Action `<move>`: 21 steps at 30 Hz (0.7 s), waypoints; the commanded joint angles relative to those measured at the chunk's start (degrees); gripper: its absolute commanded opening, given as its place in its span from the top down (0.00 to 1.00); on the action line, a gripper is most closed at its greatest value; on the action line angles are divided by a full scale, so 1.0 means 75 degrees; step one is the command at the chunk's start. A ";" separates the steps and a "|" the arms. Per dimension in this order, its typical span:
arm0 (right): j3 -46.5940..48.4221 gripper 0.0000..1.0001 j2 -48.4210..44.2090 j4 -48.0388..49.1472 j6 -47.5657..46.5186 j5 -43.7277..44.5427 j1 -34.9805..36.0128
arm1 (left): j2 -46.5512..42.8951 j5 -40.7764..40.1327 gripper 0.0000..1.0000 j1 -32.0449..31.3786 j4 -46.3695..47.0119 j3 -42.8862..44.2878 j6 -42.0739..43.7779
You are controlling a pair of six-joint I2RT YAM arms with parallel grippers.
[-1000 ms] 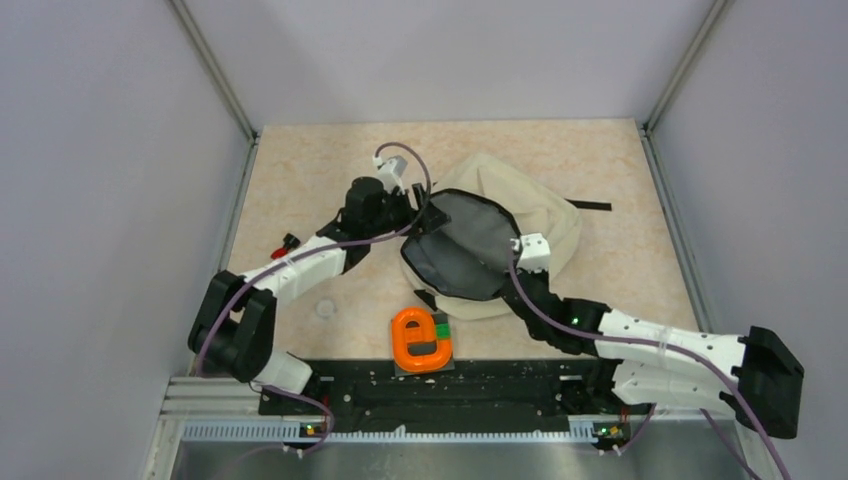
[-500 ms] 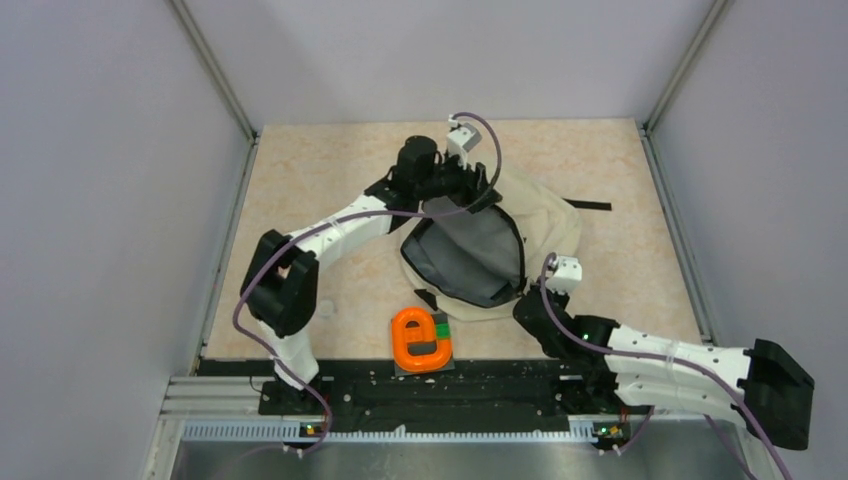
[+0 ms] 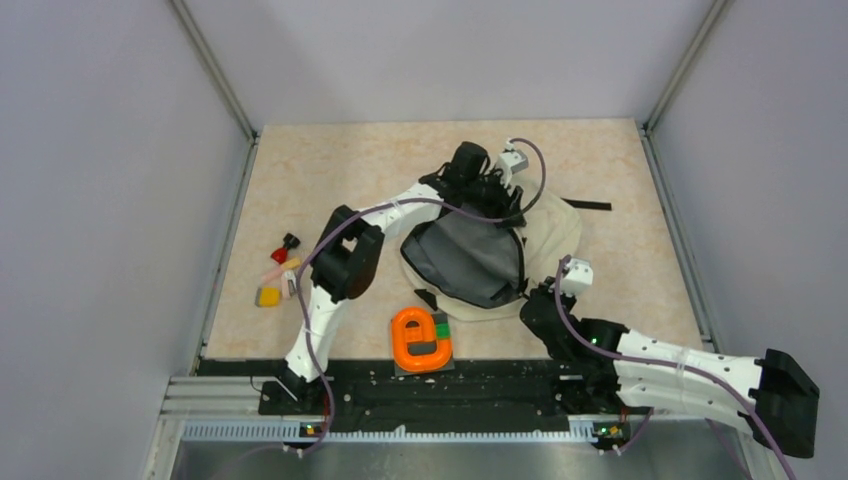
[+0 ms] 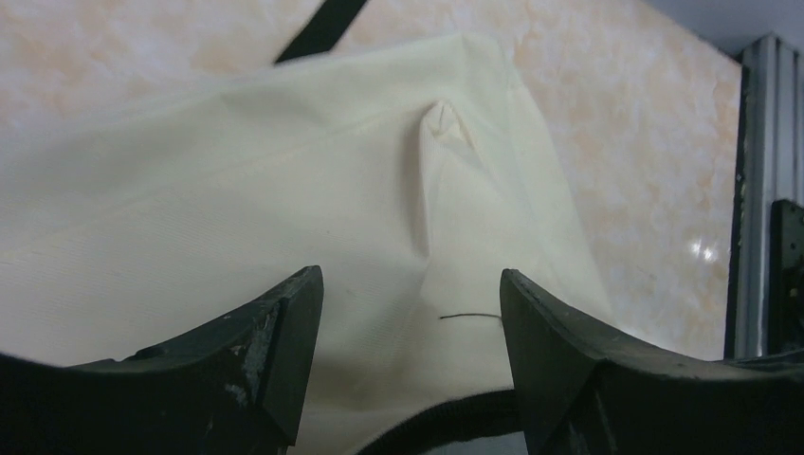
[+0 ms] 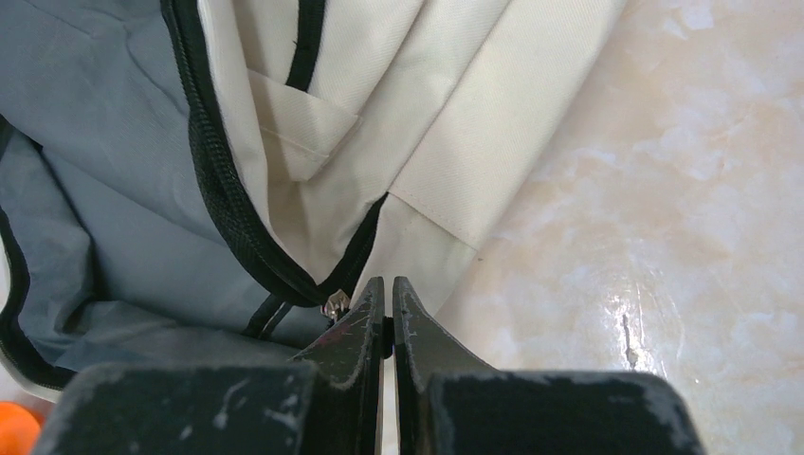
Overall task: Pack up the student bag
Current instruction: Zip the student bag at the center of the board.
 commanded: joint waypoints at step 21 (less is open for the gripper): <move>-0.0052 1.00 0.0064 0.1206 -0.0991 -0.0297 -0.0004 | -0.6086 -0.1136 0.33 -0.0371 0.0536 -0.6943 -0.0595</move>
